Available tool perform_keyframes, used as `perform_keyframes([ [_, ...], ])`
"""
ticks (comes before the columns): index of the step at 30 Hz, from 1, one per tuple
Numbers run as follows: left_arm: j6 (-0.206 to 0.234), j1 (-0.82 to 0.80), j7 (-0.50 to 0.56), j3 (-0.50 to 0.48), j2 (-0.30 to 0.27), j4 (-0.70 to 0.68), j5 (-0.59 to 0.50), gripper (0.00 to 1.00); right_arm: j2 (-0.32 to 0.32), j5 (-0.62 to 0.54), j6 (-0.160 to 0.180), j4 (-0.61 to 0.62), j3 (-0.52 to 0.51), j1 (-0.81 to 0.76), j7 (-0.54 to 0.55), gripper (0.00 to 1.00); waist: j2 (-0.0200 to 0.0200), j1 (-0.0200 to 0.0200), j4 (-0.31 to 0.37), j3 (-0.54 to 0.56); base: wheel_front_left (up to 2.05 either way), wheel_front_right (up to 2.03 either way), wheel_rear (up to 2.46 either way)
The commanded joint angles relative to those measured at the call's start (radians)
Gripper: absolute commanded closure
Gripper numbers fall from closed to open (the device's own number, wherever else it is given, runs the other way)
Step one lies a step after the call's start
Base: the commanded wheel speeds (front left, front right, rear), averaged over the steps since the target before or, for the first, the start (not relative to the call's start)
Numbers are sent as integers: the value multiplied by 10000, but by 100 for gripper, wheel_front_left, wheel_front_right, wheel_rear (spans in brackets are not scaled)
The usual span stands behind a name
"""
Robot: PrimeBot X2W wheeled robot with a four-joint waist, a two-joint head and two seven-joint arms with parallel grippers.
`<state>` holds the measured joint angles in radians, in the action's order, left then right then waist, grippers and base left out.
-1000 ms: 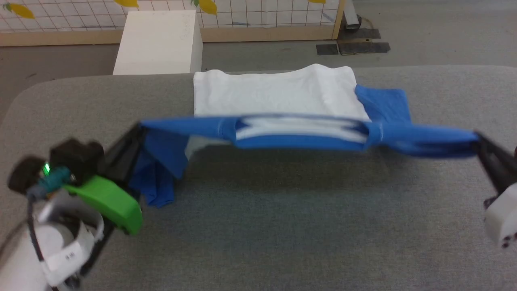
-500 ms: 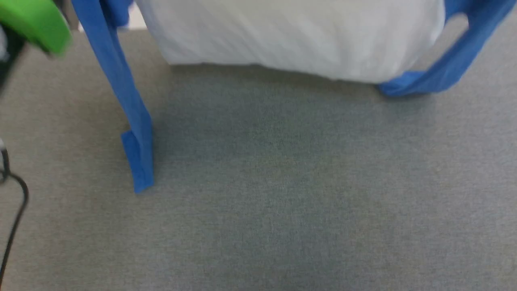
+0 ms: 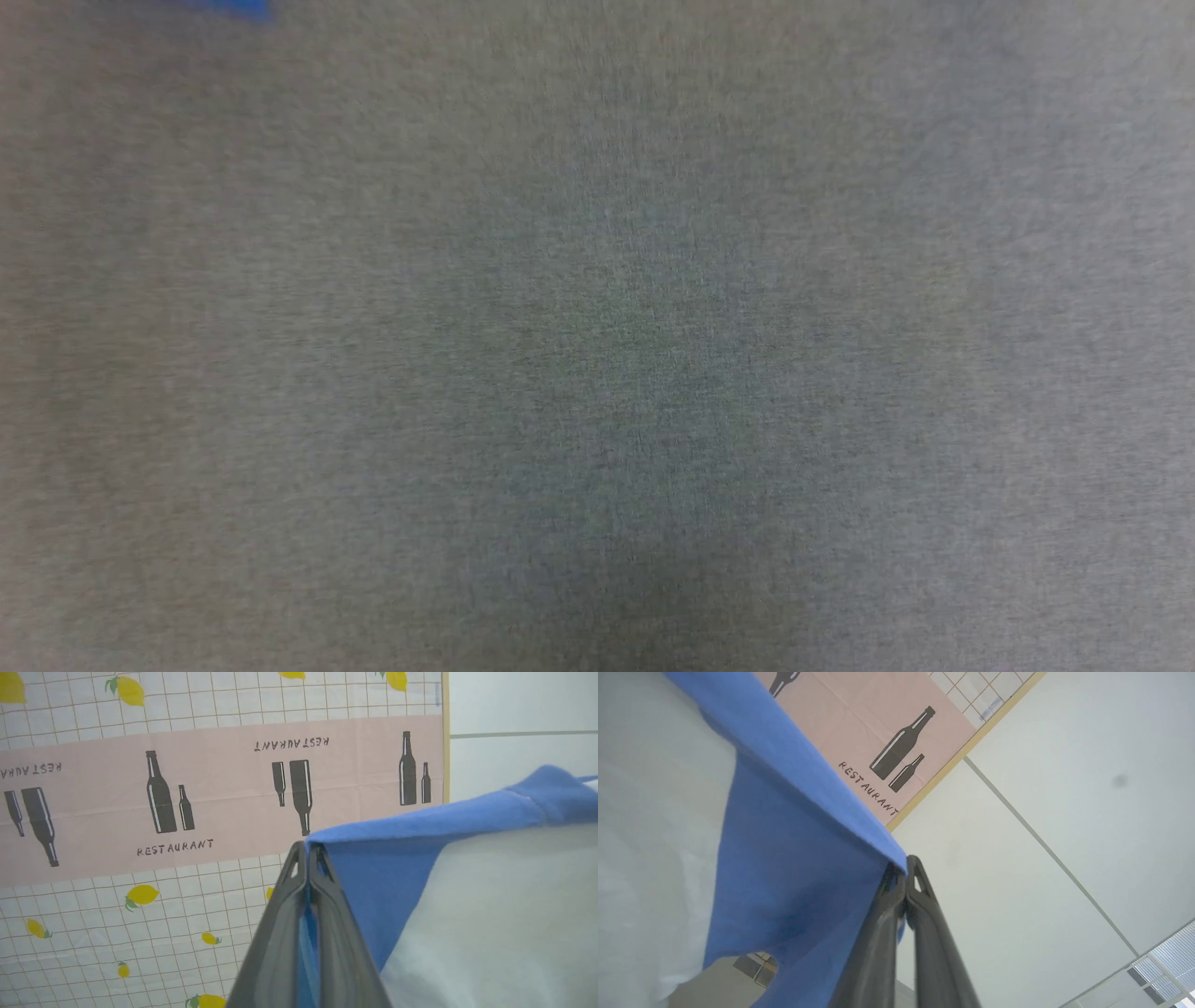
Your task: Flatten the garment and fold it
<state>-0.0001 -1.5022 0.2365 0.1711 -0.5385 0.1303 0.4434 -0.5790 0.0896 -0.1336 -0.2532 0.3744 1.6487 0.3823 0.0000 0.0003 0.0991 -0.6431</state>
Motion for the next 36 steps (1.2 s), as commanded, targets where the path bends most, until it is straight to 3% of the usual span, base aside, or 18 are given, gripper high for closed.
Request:
perform_keyframes([
  [1, 229, -438, -349, -226, -74, 175, -207, 100, 47, -346, 29, -415, -284, 271, -207, 100, 0, -3, 289, -1010, 0, 0, 0],
  [4, 323, -976, -1079, -319, 56, 435, -356, 100, 399, -794, 29, -968, -459, 710, -747, 100, 0, -3, 267, -1080, 0, 0, 0],
  [8, 57, -753, -1320, -125, -12, 1089, -389, 100, 642, -960, 29, -1571, -484, 516, -1346, 100, 0, -3, 187, -1070, 0, 0, 0],
  [20, -827, 3373, -1105, 914, -527, 3350, -196, 100, 657, 917, 29, -2786, 1448, -3180, -2515, 100, 0, -3, -92, 317, 0, 0, 0],
  [28, -1047, 6928, -433, 1388, -390, 2874, 775, 100, -91, 2334, 29, -1672, 2023, -6065, -2786, 100, 0, -3, -402, 2001, 0, 0, 0],
  [33, -1005, 9499, 91, 1357, -382, 1678, 1746, 100, -819, 3005, 29, -93, 1848, -8732, -2161, 100, 0, -3, -568, 3182, 0, 0, 0],
  [36, -765, 10961, 421, 1271, -508, 859, 2194, 100, -1163, 3235, 29, 821, 1509, -10281, -1650, 100, 0, -3, -599, 3696, 0, 0, 0],
])
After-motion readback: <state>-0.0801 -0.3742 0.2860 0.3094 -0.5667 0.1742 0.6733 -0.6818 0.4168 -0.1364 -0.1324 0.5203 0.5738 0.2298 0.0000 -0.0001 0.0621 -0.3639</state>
